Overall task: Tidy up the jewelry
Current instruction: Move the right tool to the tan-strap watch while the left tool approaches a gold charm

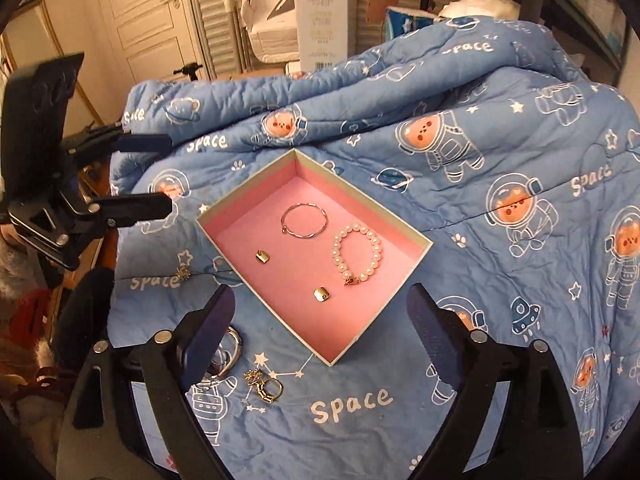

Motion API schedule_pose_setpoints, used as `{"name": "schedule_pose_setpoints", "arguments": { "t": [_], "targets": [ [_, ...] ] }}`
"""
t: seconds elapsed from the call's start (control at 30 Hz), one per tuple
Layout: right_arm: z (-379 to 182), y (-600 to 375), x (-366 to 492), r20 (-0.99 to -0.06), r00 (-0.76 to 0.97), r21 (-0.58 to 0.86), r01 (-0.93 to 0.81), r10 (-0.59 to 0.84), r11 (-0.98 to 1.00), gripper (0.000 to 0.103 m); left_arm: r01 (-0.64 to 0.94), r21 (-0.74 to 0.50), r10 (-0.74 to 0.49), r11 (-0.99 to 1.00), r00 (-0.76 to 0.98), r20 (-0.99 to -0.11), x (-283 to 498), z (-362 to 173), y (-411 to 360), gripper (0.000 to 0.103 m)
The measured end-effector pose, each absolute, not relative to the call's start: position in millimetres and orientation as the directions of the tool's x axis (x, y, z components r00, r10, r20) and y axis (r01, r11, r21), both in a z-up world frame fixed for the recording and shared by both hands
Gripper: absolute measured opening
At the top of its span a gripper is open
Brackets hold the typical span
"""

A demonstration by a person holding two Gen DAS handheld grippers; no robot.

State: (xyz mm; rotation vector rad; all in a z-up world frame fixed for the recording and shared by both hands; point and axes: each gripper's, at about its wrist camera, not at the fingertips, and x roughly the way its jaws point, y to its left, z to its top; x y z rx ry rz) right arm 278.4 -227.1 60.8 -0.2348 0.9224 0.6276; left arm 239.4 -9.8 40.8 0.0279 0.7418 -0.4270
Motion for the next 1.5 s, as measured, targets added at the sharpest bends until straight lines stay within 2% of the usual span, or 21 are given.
{"name": "schedule_pose_setpoints", "arguments": {
  "t": [0.2, 0.4, 0.5, 0.83, 1.07, 1.13, 1.27, 1.5],
  "targets": [
    [66, -257, 251, -0.731, 0.500, 0.195, -0.497, 0.463, 0.845, 0.090, 0.377, -0.113, -0.353, 0.919, 0.662, -0.661, 212, 33, -3, 0.096],
    [39, -268, 232, -0.736, 0.508, 0.231, -0.432, 0.447, 0.872, 0.090, 0.377, -0.053, -0.311, 0.925, 0.668, -0.676, 186, 15, -2, 0.096],
    [26, -267, 221, -0.740, 0.512, 0.233, -0.412, 0.435, 0.881, 0.090, 0.357, -0.065, -0.302, 0.932, 0.661, -0.687, 178, 3, 3, 0.096],
    [-7, -241, 183, -0.740, 0.489, 0.238, -0.453, 0.462, 0.859, 0.090, 0.295, -0.164, -0.320, 0.942, 0.627, -0.710, 147, -35, 14, 0.096],
    [-27, -210, 163, -0.740, 0.462, 0.266, -0.467, 0.489, 0.843, 0.090, 0.248, -0.165, -0.288, 0.955, 0.624, -0.726, 129, -59, 15, 0.096],
    [-32, -201, 158, -0.748, 0.468, 0.258, -0.448, 0.471, 0.856, 0.088, 0.223, -0.177, -0.280, 0.959, 0.630, -0.724, 126, -63, 19, 0.096],
    [-43, -183, 151, -0.757, 0.479, 0.254, -0.413, 0.446, 0.875, 0.075, 0.185, -0.168, -0.249, 0.968, 0.655, -0.714, 123, -65, 25, 0.095],
    [-66, -161, 157, -0.788, 0.486, 0.252, -0.307, 0.379, 0.918, 0.068, 0.188, -0.145, -0.235, 0.971, 0.670, -0.704, 125, -66, 25, 0.091]
  ]
}}
